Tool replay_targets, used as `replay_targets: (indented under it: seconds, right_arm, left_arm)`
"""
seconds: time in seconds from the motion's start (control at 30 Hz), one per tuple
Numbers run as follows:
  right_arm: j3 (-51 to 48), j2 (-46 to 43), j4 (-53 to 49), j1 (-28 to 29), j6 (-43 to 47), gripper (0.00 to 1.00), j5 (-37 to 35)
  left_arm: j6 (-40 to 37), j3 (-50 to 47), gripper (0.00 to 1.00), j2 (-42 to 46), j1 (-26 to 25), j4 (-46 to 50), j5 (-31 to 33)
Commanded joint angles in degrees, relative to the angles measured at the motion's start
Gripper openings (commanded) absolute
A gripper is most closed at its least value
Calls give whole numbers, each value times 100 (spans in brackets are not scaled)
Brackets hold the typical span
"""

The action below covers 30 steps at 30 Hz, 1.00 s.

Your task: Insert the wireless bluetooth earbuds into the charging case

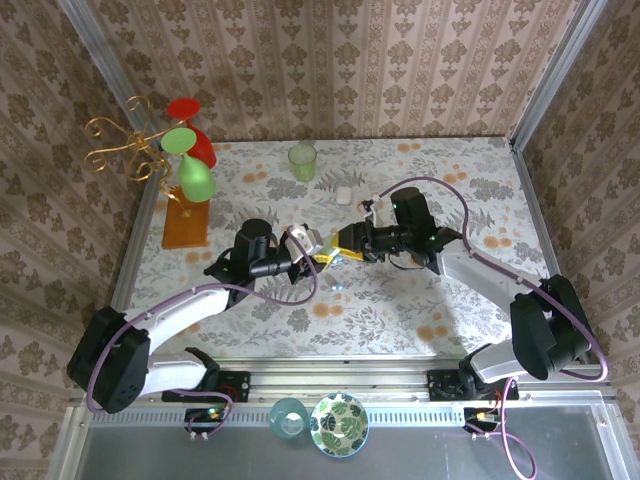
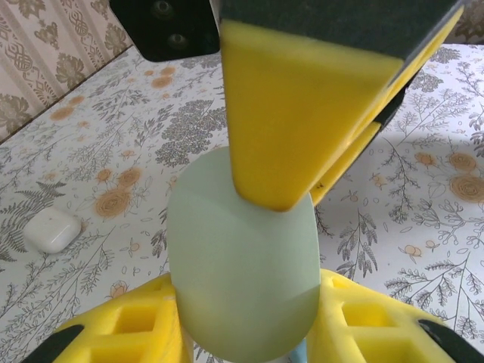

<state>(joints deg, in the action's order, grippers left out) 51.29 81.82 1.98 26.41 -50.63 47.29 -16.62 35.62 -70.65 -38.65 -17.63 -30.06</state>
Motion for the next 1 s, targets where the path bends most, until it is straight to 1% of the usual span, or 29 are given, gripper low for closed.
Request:
replay_targets:
  seconds: [0.0, 0.1, 0.13, 0.17, 0.2, 0.27, 0.33, 0.4, 0.5, 0.63, 0.67, 0.73, 0.97]
  right_arm:
    - [83, 47, 31, 22, -93, 35, 118]
    - [33, 1, 91, 15, -133, 22, 149]
    - [18, -32, 130, 9, -164, 18, 156]
    - [-3, -55, 180, -4, -202, 17, 179]
    - [-30, -84, 260, -15, -253, 17, 207]
    - [-113, -146, 535, -63, -444, 17, 309]
    - [-258, -168, 1165, -139, -858, 16, 512]
    - [-429, -325, 1940, -219, -1393, 16, 708]
    - [-654, -404, 3173, -340, -2270, 15, 915]
    - [-790, -451, 4478, -400, -3291, 13, 983]
    - [-803, -449, 4795, -402, -3470, 13, 989]
    - [-820, -414, 5377, -394, -3785, 11, 993]
    - [-972, -246, 6440, -390, -4620, 7, 669]
  left_arm:
    - [-214, 69, 27, 181, -72, -21, -227]
    - [-197, 27, 28, 268, -94, -132, -247]
    - [-169, 3, 29, 295, -99, -204, -255]
    - [-126, -27, 32, 306, -105, -286, -272]
    - [-70, -50, 37, 323, -100, -411, -287]
    - [98, -158, 51, 341, -83, -767, -300]
    - [438, -345, 65, 325, -26, -1436, -296]
    - [885, -551, 73, 283, 45, -2275, -329]
    - [1480, -775, 80, 161, 139, -3586, -540]
    - [1972, -975, 81, -203, 158, -5330, -641]
    - [2076, -978, 81, -324, 164, -5628, -641]
    - [2114, -841, 80, -428, 170, -5636, -766]
    - [1868, -542, 80, -534, 139, -5663, -843]
